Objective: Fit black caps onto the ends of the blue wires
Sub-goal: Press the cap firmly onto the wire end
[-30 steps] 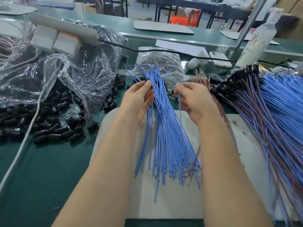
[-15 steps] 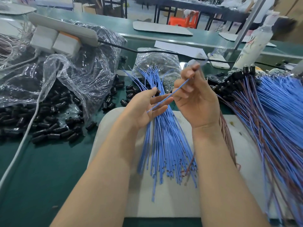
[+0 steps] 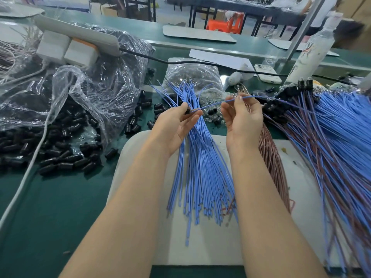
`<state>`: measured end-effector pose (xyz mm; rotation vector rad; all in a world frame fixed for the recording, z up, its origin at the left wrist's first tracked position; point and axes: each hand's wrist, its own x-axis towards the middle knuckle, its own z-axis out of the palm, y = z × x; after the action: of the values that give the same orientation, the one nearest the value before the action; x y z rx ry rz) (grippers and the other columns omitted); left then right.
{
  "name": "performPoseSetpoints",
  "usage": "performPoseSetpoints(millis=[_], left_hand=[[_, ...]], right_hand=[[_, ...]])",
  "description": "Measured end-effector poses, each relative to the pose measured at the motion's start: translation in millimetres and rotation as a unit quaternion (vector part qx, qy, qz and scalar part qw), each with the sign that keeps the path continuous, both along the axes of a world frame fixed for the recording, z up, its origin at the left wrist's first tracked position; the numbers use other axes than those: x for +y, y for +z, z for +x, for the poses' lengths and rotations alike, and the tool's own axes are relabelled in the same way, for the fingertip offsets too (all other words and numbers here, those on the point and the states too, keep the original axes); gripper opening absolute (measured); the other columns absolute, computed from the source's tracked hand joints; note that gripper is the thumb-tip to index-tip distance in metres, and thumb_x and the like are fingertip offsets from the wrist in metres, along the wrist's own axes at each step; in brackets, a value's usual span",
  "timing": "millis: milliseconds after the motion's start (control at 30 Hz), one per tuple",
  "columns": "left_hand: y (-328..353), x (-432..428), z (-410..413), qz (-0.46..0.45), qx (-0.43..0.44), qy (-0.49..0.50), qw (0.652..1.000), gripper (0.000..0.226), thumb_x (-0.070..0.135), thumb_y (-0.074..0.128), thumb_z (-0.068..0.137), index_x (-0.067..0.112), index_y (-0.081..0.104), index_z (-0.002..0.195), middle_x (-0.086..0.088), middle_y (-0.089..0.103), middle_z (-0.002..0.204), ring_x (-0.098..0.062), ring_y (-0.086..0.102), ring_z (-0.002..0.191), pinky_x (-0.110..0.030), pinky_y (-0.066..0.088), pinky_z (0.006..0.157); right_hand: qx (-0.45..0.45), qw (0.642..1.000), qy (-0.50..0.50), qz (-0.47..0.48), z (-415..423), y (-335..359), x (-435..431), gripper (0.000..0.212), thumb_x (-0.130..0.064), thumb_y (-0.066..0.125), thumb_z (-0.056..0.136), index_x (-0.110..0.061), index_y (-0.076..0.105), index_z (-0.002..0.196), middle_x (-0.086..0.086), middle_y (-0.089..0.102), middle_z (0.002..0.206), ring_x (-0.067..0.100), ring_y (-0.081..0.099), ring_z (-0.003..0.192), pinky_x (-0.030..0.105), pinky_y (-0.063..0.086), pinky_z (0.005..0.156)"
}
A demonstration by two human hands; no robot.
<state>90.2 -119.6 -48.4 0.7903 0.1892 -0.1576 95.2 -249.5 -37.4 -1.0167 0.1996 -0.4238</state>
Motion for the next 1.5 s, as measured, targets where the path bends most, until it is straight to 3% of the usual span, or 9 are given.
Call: performPoseSetpoints(millis=[367,433,500,567,733,1000,1167,1333,1500], left_hand=[[-3,-4,1,0.057,-0.049,0.013,0.997,0.011,0.01,0.054,0.095,0.003,0.059,0.09,-0.009,0.07,0.087,-0.012,0.07,0.079,-0.02,0.057,0.073],[-7,-6,1,0.153,-0.067,0.05,0.985,0.004,0.012,0.057,0.094,0.011,0.058,0.09,-0.005,0.07,0.087,-0.012,0.068,0.081,-0.024,0.057,0.077],[-11,-5,2,0.331,-0.102,0.113,0.931,0.007,0.014,0.061,0.091,0.019,0.059,0.088,0.001,0.066,0.086,-0.012,0.064,0.08,-0.028,0.054,0.078],[-13,-5,2,0.422,-0.143,0.151,0.882,0.01,0.012,0.063,0.089,0.021,0.06,0.09,0.007,0.063,0.084,-0.01,0.059,0.078,-0.024,0.052,0.077],[-13,-7,2,0.447,-0.168,0.181,0.86,0.017,0.004,0.062,0.089,0.019,0.055,0.093,0.011,0.061,0.086,-0.001,0.059,0.078,-0.006,0.046,0.068],[-14,-8,1,0.47,-0.186,0.166,0.847,0.022,0.003,0.057,0.09,0.024,0.052,0.092,0.013,0.061,0.087,-0.008,0.063,0.087,-0.011,0.049,0.075],[-17,-9,1,0.491,-0.203,0.161,0.832,0.023,0.001,0.056,0.09,0.024,0.055,0.093,0.014,0.06,0.084,-0.001,0.059,0.083,-0.005,0.044,0.074],[-17,-9,-1,0.527,-0.218,0.149,0.808,0.024,0.0,0.053,0.091,0.023,0.06,0.097,0.016,0.062,0.085,0.005,0.057,0.081,-0.002,0.041,0.073],[-16,-11,-2,0.58,-0.246,0.134,0.765,0.023,0.007,0.054,0.093,0.016,0.065,0.111,0.003,0.067,0.102,-0.007,0.059,0.095,-0.003,0.038,0.077]], right_hand=[[0.021,0.999,-0.005,-0.026,1,-2,5,0.012,-0.002,0.048,0.097,-0.01,0.052,0.089,0.006,0.062,0.077,0.01,0.061,0.06,0.019,0.053,0.061],[0.004,0.998,-0.035,-0.055,1,-2,3,0.012,-0.002,0.048,0.097,-0.011,0.053,0.09,0.005,0.062,0.077,0.009,0.06,0.059,0.02,0.053,0.061],[-0.012,0.997,-0.054,-0.054,0,-1,-1,0.012,-0.004,0.047,0.098,-0.013,0.053,0.091,0.005,0.063,0.077,0.01,0.06,0.06,0.022,0.052,0.06],[-0.018,0.997,-0.058,-0.041,-1,0,-2,0.012,-0.007,0.047,0.098,-0.014,0.052,0.092,0.006,0.064,0.078,0.012,0.06,0.06,0.023,0.052,0.059],[-0.037,0.997,-0.065,-0.026,-4,5,0,0.01,-0.01,0.047,0.099,-0.016,0.054,0.094,0.007,0.066,0.077,0.011,0.062,0.057,0.023,0.052,0.059],[-0.06,0.997,-0.04,-0.002,-9,12,3,0.008,-0.009,0.046,0.099,-0.013,0.053,0.095,0.007,0.066,0.074,0.013,0.063,0.06,0.023,0.054,0.063],[-0.061,0.996,-0.05,-0.036,-11,12,4,0.01,-0.008,0.046,0.099,-0.013,0.052,0.093,0.007,0.065,0.076,0.013,0.062,0.06,0.024,0.054,0.064],[-0.065,0.994,-0.057,-0.068,-12,12,6,0.012,-0.007,0.045,0.099,-0.014,0.052,0.092,0.006,0.063,0.075,0.01,0.062,0.059,0.023,0.054,0.064],[-0.047,0.995,-0.045,-0.071,-9,10,6,0.015,-0.011,0.047,0.099,-0.014,0.054,0.087,0.004,0.064,0.074,0.011,0.062,0.06,0.023,0.052,0.062]])
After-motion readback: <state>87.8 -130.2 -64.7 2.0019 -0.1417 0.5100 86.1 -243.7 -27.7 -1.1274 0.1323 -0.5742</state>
